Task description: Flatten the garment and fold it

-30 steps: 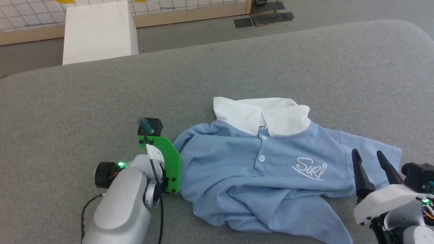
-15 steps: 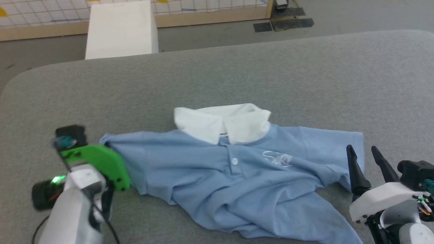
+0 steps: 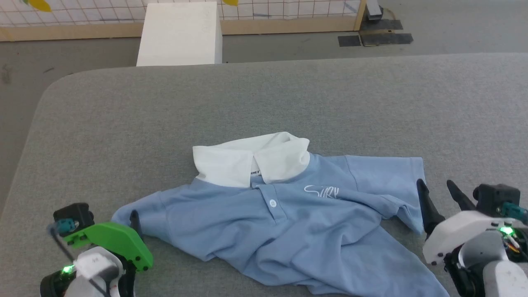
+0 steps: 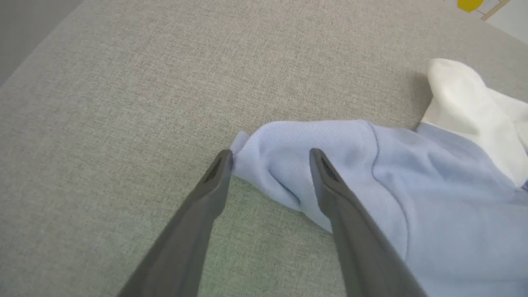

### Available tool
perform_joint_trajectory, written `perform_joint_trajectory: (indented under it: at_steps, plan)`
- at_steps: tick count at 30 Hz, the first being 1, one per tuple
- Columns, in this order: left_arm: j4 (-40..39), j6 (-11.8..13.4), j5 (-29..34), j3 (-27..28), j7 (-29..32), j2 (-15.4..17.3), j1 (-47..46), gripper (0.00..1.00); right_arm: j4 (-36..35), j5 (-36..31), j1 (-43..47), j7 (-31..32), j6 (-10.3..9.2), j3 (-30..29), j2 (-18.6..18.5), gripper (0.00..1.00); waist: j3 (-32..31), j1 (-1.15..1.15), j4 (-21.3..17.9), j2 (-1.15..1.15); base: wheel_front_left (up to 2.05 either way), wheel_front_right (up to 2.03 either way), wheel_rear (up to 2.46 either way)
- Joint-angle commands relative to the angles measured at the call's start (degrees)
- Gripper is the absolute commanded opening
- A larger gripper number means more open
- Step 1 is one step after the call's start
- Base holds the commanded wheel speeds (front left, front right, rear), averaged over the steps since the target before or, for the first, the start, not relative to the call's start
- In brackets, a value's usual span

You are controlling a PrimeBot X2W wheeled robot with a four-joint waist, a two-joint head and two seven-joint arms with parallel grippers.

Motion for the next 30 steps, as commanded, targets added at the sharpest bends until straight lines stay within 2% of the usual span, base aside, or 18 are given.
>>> perform_joint_trajectory:
  at_steps: [1, 6, 9, 12, 18, 23, 24, 25, 26, 27, 28, 30]
  plan:
    - [-0.4, -0.9, -0.4, 0.7, -4.5, -1.1, 0.9, 1.00, 0.8, -0.7, -1.8, 0.6, -0.09, -0.5, 0.0, 1.00, -0.2, 0.00, 0.3, 0.00, 0.00, 0.00, 0.00]
    - [-0.5, -4.0, 0.9, 1.4, -24.1, -4.5, 1.6, 1.00, 5.1, -2.6, -6.6, 3.2, -0.09, -4.9, 0.0, 1.00, 0.0, 0.00, 1.4, 0.00, 0.00, 0.00, 0.00]
    - [-0.4, -5.0, 2.5, 0.0, -31.4, -6.0, 1.8, 1.00, 8.9, -3.4, -10.2, 6.0, -0.09, -7.1, 0.0, 1.00, 0.4, 0.00, 2.3, 0.00, 0.00, 0.00, 0.00]
    - [-0.6, -6.3, 3.6, -0.2, -33.6, -7.0, 1.1, 1.00, 13.2, -4.3, -14.8, 9.5, -0.09, -9.0, 0.0, 1.00, 1.4, 0.00, 3.1, 0.00, 0.00, 0.00, 0.00]
    - [-5.3, -8.7, 7.3, 1.5, -33.9, -8.6, -1.0, 1.00, 21.9, -7.3, -22.8, 19.7, -0.09, -13.0, -0.2, 1.00, 4.2, 0.00, 4.9, 0.00, 0.00, 0.00, 0.00]
    - [-6.6, -10.0, 8.6, 1.6, -33.9, -9.0, -1.4, 1.00, 26.9, -9.2, -26.6, 25.0, -0.09, -13.2, -1.4, 1.00, 5.8, 0.00, 6.1, 0.00, 0.00, 0.00, 0.00]
    - [-6.6, -10.0, 8.6, 1.6, -33.9, -9.1, -1.4, 1.00, 28.0, -9.2, -27.1, 26.5, -0.09, -13.2, -1.5, 0.97, 6.0, 0.00, 6.3, 0.00, 0.00, 0.00, 0.00]
    - [-6.7, -10.0, 8.4, 1.5, -33.9, -9.1, -1.4, 1.00, 28.9, -9.3, -27.4, 28.0, -0.09, -12.9, -1.8, 0.76, 6.1, 0.00, 6.4, 0.00, 0.00, 0.00, 0.00]
    - [-6.7, -9.9, 8.1, 1.3, -33.9, -9.1, -1.4, 1.00, 29.7, -9.3, -27.6, 29.8, -0.09, -12.5, -2.0, 0.35, 6.2, 0.00, 6.4, 0.00, 0.00, 0.00, 0.00]
    - [-6.7, -9.8, 8.0, 1.2, -33.9, -9.1, -1.4, 1.00, 30.1, -9.2, -27.7, 31.0, -0.09, -12.1, -2.2, 0.29, 6.3, 0.00, 6.5, 0.00, 0.00, 0.00, 0.00]
    - [-6.6, -9.7, 7.9, 1.1, -33.9, -9.1, -1.4, 1.00, 30.0, -9.0, -27.7, 31.8, -0.09, -11.6, -2.5, 0.00, 6.4, 0.00, 6.5, 0.00, 0.00, 0.00, 0.00]
    - [-6.5, -9.5, 7.9, 1.1, -33.9, -9.1, -1.4, 1.00, 28.5, -8.8, -27.8, 30.7, -0.09, -10.9, -3.7, 0.00, 6.4, 0.00, 6.5, 0.00, 0.00, 0.00, 0.00]
